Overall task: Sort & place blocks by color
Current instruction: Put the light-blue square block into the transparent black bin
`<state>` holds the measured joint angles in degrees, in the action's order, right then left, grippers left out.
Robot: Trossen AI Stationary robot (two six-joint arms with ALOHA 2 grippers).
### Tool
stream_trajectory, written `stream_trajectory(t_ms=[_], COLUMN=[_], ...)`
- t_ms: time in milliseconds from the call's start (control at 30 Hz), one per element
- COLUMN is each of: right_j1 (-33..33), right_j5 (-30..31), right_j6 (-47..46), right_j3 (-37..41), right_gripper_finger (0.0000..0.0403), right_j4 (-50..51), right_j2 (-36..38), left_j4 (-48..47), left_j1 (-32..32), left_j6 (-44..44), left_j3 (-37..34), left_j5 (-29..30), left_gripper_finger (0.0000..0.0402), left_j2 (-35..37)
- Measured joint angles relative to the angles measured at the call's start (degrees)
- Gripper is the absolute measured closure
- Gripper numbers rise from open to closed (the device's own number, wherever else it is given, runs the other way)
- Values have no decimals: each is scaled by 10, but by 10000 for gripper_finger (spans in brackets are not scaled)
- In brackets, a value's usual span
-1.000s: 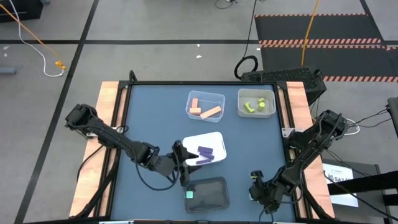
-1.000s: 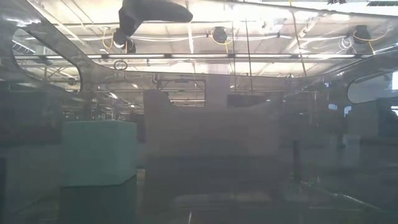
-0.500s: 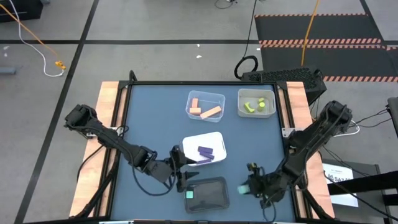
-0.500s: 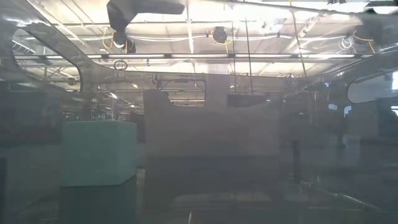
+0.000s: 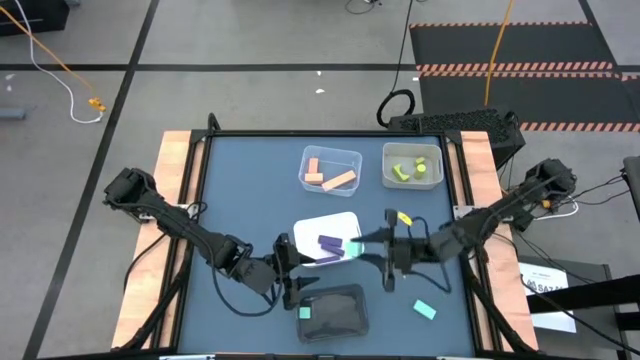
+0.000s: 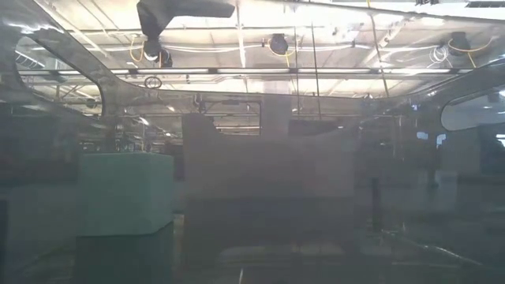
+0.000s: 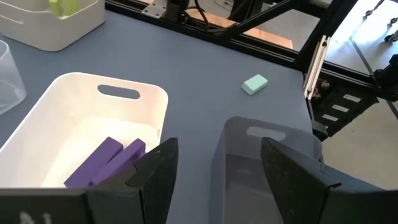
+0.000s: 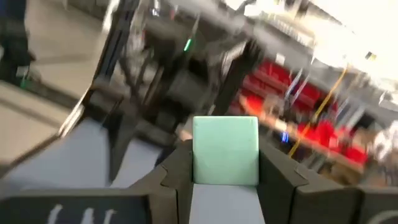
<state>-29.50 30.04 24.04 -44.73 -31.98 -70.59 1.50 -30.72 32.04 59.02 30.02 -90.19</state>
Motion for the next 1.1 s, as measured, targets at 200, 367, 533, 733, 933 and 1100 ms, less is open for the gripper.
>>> stream_trajectory(t_ms=[200, 367, 533, 733, 933, 1100], right_j1=[65, 89, 89, 88, 88, 88], right_j5=[-135, -182, -181, -165, -120, -120], right_j6=[24, -14, 12, 39, 71, 68], right_j3=[0, 0, 0, 1, 1, 1], right_gripper_finger=[287, 288, 285, 284, 283, 283], right_j4=[-94, -95, -79, -13, 27, 63], right_j2=[0, -12, -32, -36, -36, -36], left_j4=[0, 8, 64, 137, 153, 151], left_j1=[0, 7, 16, 20, 31, 49], left_j6=[-3, -4, -8, -36, -13, -2], left_j3=[0, 0, 0, 0, 0, 0], left_j5=[15, 70, 132, 80, -10, -11], left_gripper_finger=[172, 172, 172, 172, 172, 171], left_j2=[0, 0, 0, 0, 0, 0])
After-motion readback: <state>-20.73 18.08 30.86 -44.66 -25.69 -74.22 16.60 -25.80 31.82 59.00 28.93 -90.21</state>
